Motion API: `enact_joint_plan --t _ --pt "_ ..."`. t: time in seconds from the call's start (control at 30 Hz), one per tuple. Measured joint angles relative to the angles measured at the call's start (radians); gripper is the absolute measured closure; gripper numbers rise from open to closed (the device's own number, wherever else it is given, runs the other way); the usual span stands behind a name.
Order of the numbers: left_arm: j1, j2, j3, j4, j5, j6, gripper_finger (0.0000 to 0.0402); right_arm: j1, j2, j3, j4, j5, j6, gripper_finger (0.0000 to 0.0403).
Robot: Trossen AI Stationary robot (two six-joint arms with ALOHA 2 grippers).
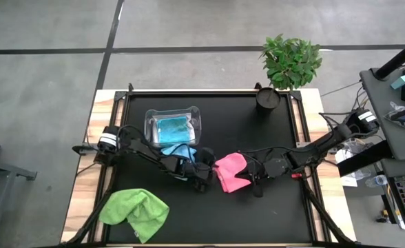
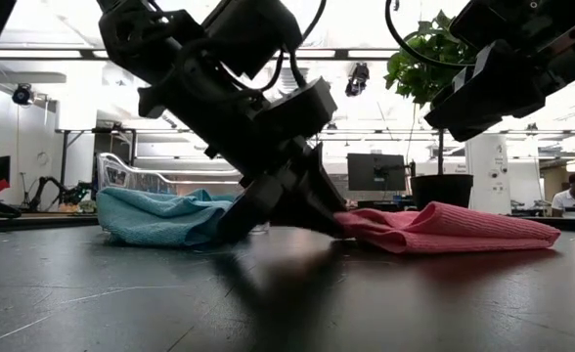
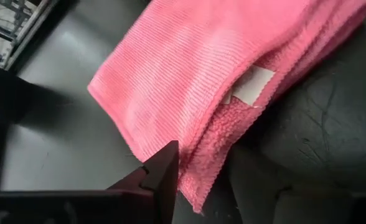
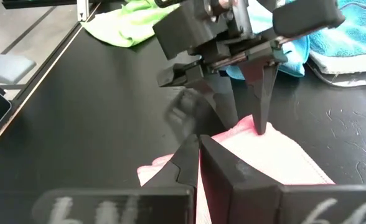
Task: Fold microfiber towels
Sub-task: Fold the pink microfiber cloth
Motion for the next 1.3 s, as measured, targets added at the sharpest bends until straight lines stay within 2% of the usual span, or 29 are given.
enact_joint_plan --t 0.23,0.67,1.07,1.17,1.3 --pt "0.0 -0.045 0.0 0.001 -0.012 0.007 0.0323 0.0 0.0 0.0 0.0 0.0 0.0 0.0394" --pt "0.007 -0.052 -0.005 -0.043 -0.017 0.025 0.0399 0.0 0.001 0.0 0.0 0.0 0.016 0.0394" --pt "0.008 -0.042 -0.027 -0.07 -0.019 0.007 0.0391 0.0 0.001 0.0 -0.008 0.0 0.098 0.0394" --pt "0.008 -0.042 -0.025 -0.086 -0.019 0.004 0.0369 0.0 0.001 0.0 -0.011 0.0 0.113 0.0389" --pt "0.008 -0.042 -0.025 -0.109 -0.025 -0.001 0.0318 0.0 0.001 0.0 -0.011 0.019 0.113 0.0368"
